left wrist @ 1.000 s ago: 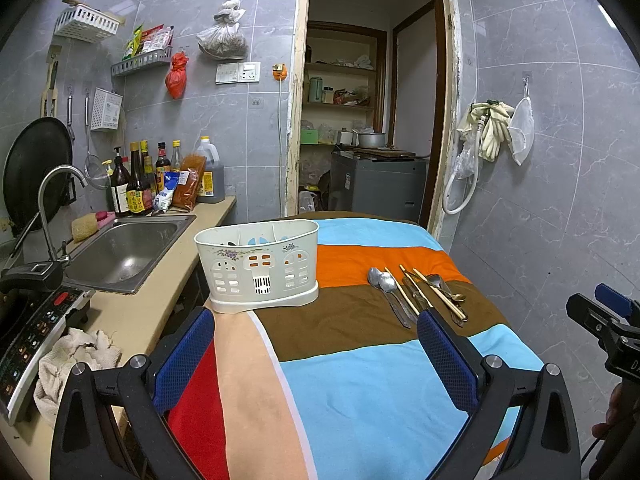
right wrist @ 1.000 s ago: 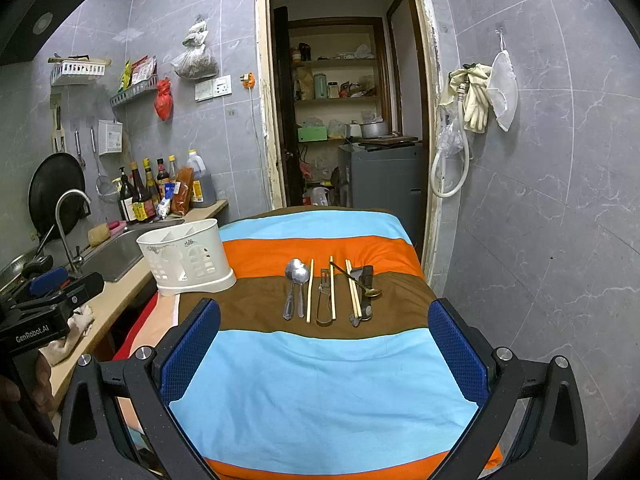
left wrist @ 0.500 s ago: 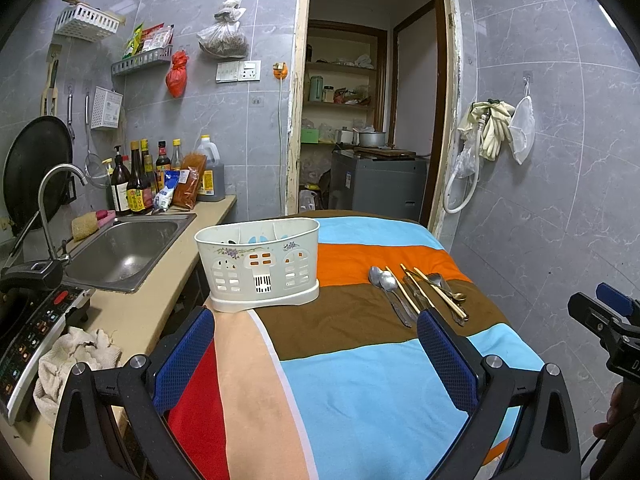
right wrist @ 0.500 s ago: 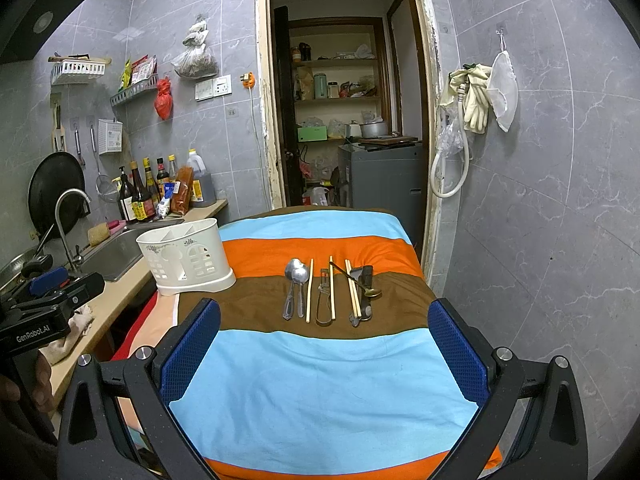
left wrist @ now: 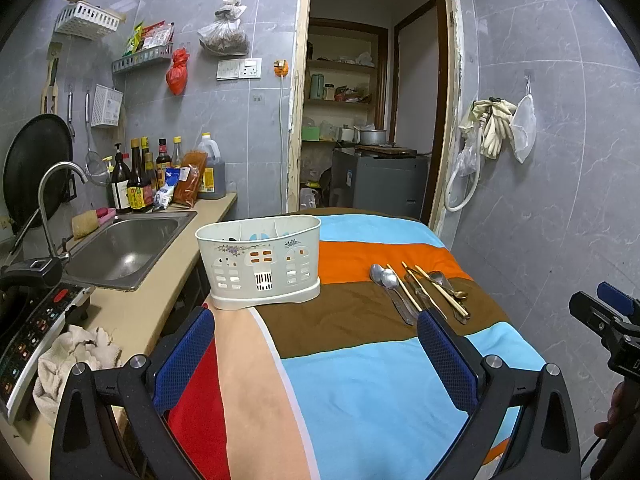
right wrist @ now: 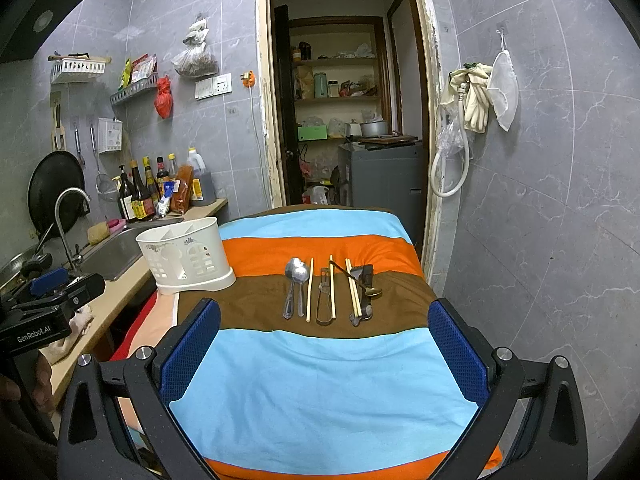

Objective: Organize utensils

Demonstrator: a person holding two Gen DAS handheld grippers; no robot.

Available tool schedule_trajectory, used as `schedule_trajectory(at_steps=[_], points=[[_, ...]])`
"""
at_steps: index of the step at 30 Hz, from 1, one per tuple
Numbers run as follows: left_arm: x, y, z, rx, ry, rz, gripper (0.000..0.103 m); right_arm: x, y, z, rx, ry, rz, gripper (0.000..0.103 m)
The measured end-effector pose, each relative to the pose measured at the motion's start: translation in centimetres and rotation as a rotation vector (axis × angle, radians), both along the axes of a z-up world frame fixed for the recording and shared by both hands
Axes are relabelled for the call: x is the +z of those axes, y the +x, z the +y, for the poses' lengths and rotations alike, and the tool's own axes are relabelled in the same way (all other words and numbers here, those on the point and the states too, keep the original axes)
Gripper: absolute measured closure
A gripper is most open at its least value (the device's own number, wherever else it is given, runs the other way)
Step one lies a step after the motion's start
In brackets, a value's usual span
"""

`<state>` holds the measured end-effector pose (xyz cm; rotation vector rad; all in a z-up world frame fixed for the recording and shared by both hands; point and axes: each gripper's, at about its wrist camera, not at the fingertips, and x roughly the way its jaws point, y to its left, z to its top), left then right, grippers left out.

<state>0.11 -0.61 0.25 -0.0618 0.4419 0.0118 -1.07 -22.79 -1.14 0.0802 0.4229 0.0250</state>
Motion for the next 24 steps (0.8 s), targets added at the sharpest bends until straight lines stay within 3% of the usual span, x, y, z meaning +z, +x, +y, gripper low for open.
schedule_trajectory(at_steps=[17, 24], points=[[-0.5, 0.1, -0.9, 0.002, -0.004, 0.000, 0.001, 0.1, 0.2, 0.1, 0.000, -0.002, 0.000, 0.001], [-2.2, 3.2, -1.2, -0.025, -0.004, -0.019, 0.001, -0.5, 1.6, -0.2, -0.015, -0.001, -0.019, 0.001]])
